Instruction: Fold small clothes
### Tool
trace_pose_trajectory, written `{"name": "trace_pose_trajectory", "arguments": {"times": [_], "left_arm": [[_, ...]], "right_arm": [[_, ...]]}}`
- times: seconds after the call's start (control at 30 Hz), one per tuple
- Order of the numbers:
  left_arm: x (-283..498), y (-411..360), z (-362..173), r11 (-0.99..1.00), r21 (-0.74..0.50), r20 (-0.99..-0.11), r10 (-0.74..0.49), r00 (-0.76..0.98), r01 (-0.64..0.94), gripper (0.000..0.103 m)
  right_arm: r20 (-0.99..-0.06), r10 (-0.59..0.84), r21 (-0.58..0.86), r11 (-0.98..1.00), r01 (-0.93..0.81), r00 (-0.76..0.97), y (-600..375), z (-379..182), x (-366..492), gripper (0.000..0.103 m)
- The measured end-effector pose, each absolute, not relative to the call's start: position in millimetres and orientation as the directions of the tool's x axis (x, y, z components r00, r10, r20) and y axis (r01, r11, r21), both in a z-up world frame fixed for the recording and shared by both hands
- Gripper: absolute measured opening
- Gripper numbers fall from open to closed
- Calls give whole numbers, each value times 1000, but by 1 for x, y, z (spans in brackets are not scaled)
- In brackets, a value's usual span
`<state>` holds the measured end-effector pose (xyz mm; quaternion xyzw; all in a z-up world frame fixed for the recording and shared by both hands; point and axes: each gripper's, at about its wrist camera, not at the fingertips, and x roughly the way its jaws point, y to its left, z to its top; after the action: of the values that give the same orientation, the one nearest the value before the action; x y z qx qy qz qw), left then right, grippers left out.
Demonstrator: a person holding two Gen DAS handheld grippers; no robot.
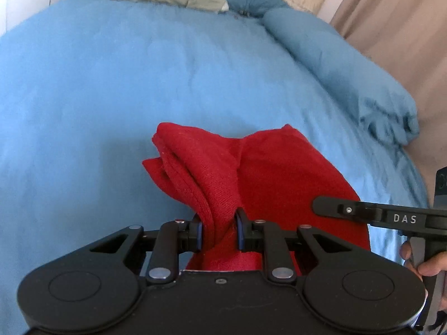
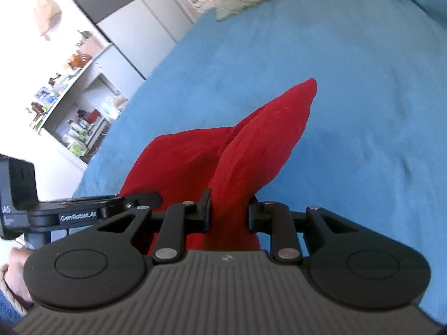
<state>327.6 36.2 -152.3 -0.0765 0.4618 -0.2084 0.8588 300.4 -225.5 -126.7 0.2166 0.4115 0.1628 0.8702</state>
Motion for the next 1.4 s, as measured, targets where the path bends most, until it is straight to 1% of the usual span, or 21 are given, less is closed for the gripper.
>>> {"name": "trace_pose_trajectory", "arguments": {"times": [0.03,0.1,0.13,0.17,0.2,0.23,0.27,0.33,0.43,0.53,0.6,0.67,0.73,0.77,0.8,0.83,0.87,0.97,1.13,1.27,1.4], "left_arm": [[323,34,-160,909,-308,-766,-412,493,281,24],[309,33,-173,929,-235,-773,-357,524,286,27],[308,32,-176,931,-211,-771,-346,534,298,35],[305,35,-180,935,-189,-769,-331,547,300,43],[303,39,-183,937,-176,-766,-322,556,301,47],[304,39,-185,940,-169,-764,-315,563,297,54],[302,44,-187,943,-174,-761,-312,569,284,63],[305,49,-189,948,-186,-762,-305,571,259,71],[298,50,-188,952,-189,-763,-296,575,240,71],[293,39,-172,961,-149,-761,-261,594,232,69],[286,35,-154,961,-143,-744,-263,614,238,70],[273,37,-132,963,-140,-724,-258,640,230,73],[258,36,-106,966,-133,-697,-251,672,222,75],[247,37,-90,967,-129,-678,-246,693,217,83],[236,38,-74,970,-125,-657,-238,715,208,89],[224,39,-59,972,-127,-634,-232,738,197,99],[212,39,-43,972,-132,-611,-235,756,195,102],[174,38,-1,972,-126,-566,-236,790,200,103],[116,30,41,984,-61,-546,-174,819,168,103],[75,28,52,991,-23,-572,-121,811,132,103],[43,24,44,994,27,-581,-67,811,101,103]], "right_arm": [[-651,457,513,853,-92,606,-234,-139,292,38],[-661,422,483,872,-79,621,-241,-163,277,40],[-653,410,471,878,-83,637,-245,-174,268,42],[-638,406,472,878,-84,654,-250,-182,262,46],[-625,405,479,874,-81,668,-256,-189,255,51],[-614,404,494,867,-68,678,-262,-195,250,55],[-607,408,516,855,-53,682,-269,-202,247,61],[-586,424,552,833,-44,691,-279,-212,243,62],[-576,435,565,824,-48,692,-279,-213,244,65],[-590,417,524,849,-65,691,-278,-201,243,70],[-585,411,502,861,-85,699,-274,-183,236,79],[-586,390,472,877,-92,710,-271,-160,226,85],[-585,358,435,896,-91,728,-266,-130,213,87],[-581,343,418,904,-90,738,-264,-115,204,93],[-581,326,401,912,-87,746,-259,-100,199,102],[-579,301,380,922,-76,758,-256,-84,190,103],[-569,276,364,929,-65,775,-253,-68,179,103],[-549,236,335,941,-48,802,-247,-26,147,103],[-562,128,225,974,3,818,-231,27,95,103],[-576,54,128,991,25,816,-216,55,51,103],[-594,-1,56,998,42,804,-205,66,10,103]]}}
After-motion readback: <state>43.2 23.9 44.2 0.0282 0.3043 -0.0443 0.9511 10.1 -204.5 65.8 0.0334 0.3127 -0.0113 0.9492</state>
